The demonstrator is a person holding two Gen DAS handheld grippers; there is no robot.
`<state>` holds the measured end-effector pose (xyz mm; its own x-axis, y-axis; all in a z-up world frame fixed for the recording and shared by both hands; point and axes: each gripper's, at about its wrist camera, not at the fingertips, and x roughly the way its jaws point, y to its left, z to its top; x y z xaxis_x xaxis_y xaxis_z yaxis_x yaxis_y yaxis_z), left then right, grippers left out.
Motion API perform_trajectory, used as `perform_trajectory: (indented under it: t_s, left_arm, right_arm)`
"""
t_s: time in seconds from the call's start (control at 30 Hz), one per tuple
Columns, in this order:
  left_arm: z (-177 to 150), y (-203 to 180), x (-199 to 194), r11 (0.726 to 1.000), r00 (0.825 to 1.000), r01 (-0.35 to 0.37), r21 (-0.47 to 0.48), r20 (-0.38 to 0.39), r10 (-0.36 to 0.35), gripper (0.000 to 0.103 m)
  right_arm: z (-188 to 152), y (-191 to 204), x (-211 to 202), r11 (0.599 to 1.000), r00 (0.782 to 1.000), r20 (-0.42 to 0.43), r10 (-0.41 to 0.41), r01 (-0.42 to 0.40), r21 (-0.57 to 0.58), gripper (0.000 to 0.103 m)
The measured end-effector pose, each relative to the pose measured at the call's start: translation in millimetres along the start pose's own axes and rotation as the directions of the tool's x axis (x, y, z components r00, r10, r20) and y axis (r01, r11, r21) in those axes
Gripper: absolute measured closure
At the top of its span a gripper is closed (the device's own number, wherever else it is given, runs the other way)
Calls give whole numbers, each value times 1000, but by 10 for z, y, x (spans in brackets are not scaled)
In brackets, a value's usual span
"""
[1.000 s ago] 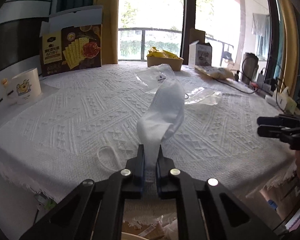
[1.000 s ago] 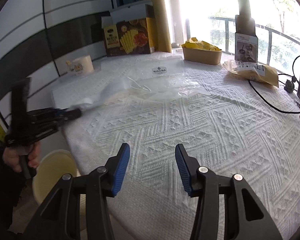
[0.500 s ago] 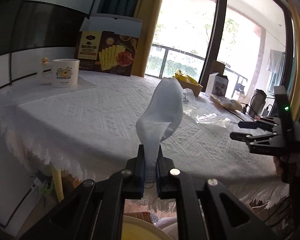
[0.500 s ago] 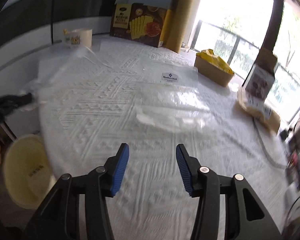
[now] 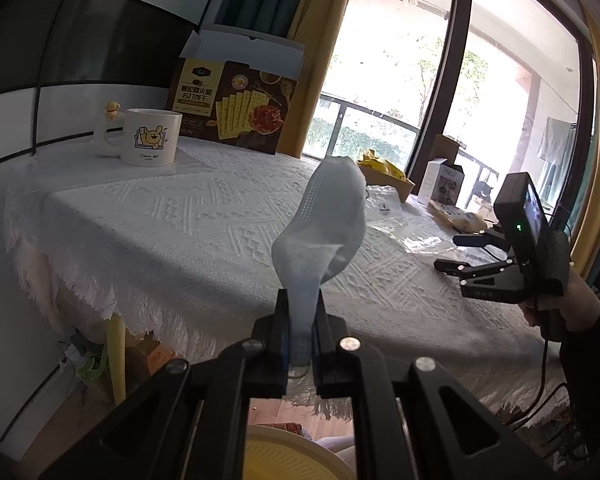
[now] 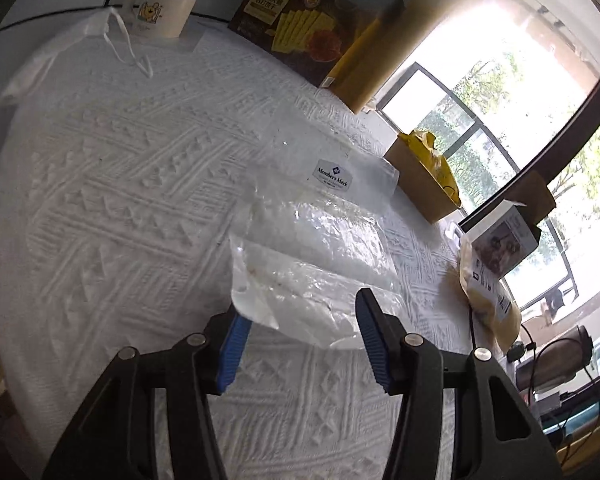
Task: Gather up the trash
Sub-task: 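Grasp the clear Member's Mark plastic bag with the right tool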
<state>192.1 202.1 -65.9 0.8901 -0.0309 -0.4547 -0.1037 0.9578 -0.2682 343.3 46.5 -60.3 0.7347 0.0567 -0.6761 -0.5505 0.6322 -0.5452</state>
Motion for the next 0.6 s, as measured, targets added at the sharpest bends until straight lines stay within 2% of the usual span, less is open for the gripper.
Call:
perform_trajectory:
  t_s: [0.1, 0.13, 0.17, 0.23, 0.27, 0.47, 0.6]
  left_arm:
    - [6, 20, -38, 1000, 1000, -9, -1, 5, 9, 95]
    - [8, 22, -55, 1000, 1000, -11, -1, 7, 11, 95]
    - [10, 22, -76, 1000, 1000, -13, -1, 9, 13, 95]
    - [11, 10, -115, 1000, 1000, -16, 2, 13, 16, 95]
    - [12, -1, -142, 1000, 1000, -17, 5, 16, 17, 95]
    - [25, -51, -304, 999, 999, -31, 22, 26, 30, 95]
    - [40, -94, -473, 998, 998, -45, 37, 36, 44, 95]
  right_arm:
    - [2, -48, 33, 1000, 1000, 21, 21, -21, 9, 53]
    - [-9, -57, 36, 999, 999, 23, 30, -30, 13, 63]
    - [-2, -49, 56, 999, 999, 15, 34, -34, 12, 80]
    - [-40, -16, 56, 1000, 1000, 17, 25, -25, 4, 84]
    - [-44, -2, 31, 1000, 1000, 22, 22, -22, -1, 92]
    - [-107, -80, -293, 998, 993, 115, -25, 19, 53, 99]
    - [-193, -128, -624, 994, 984, 177, -36, 17, 107, 100]
